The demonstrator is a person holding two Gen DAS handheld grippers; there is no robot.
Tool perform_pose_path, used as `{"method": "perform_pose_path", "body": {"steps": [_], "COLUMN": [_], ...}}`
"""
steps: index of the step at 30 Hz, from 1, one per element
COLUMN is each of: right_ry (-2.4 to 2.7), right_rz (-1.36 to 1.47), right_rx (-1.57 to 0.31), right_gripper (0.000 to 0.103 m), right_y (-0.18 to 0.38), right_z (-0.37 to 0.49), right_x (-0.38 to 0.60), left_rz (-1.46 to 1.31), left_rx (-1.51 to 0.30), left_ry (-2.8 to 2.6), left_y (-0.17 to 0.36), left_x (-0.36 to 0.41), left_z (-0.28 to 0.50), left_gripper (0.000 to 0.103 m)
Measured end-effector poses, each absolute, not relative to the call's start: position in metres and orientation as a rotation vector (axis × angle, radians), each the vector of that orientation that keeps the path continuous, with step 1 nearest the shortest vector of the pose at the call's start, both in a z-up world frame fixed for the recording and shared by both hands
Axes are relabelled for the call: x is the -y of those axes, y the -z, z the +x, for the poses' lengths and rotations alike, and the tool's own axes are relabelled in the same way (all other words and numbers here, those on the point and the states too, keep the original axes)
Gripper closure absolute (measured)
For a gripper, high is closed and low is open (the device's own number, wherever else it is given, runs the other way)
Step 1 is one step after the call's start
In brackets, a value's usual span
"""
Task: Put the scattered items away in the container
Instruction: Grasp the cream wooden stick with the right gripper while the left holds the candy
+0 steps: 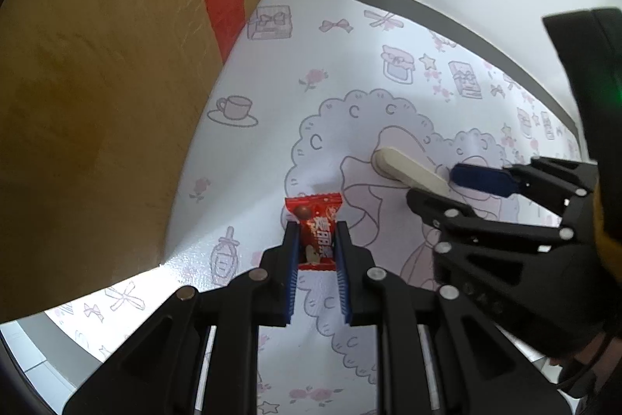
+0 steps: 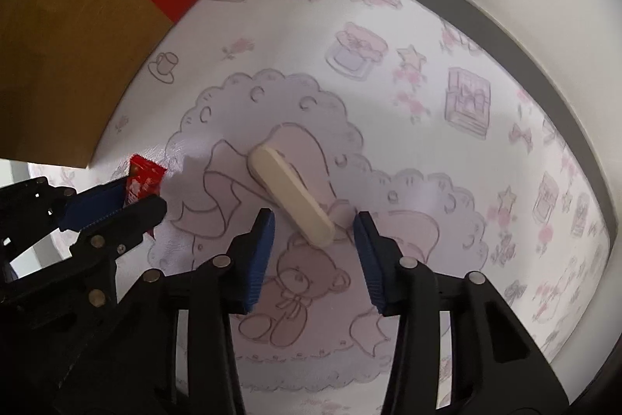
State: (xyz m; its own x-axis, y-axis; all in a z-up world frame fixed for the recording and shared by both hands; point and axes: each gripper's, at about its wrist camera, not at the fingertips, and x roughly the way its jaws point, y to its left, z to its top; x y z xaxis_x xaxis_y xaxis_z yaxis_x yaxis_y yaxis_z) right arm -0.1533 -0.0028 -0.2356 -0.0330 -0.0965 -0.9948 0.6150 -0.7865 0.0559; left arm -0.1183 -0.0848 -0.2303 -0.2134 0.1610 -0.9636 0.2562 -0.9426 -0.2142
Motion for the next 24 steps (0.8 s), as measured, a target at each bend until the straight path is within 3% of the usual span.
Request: {"method": "perform_pose_path", "body": {"steps": [1,2,3,4,10,24], "right_ry": [1.876,1.880,1.882,1.877,1.859,2.004], "right_rz": [1.736,1.730,1.724,1.723,1.767,1.713], "right_rx": [-0.556,-0.572,-0.590,-0.598,-0.512,-0.263], "right_gripper": [0.061,0.069,0.084,0.087,0.087,0.087], "right_y": [0.235,0.235,0.235,0.234,0.229,0.160], "right_z": [-0.152,-0.150,-0.149,-0.148,-0.145,-0.135], "right_x": [0.005,0.007,0.009,0.010,0.000,-0.058], "left_rz": [1.932,1.934,1.937,1.939,1.934,1.875], "left_rx": [-0.518,-0.525,-0.531,-0.535,-0.543,-0.415], "left_ry": [2.340,2.334,2.329,2.326,2.350,2.498], "left_y": [0.231,0.233,0.234,0.234,0.230,0.190], "left_x": [0.085,0.085,0.086,0.086,0.080,0.048], "left_z": [-0.119,-0.119,-0.120,-0.121,-0.125,-0.119], "left_gripper": [0.085,0.085,0.085,0.085,0.085,0.085]}}
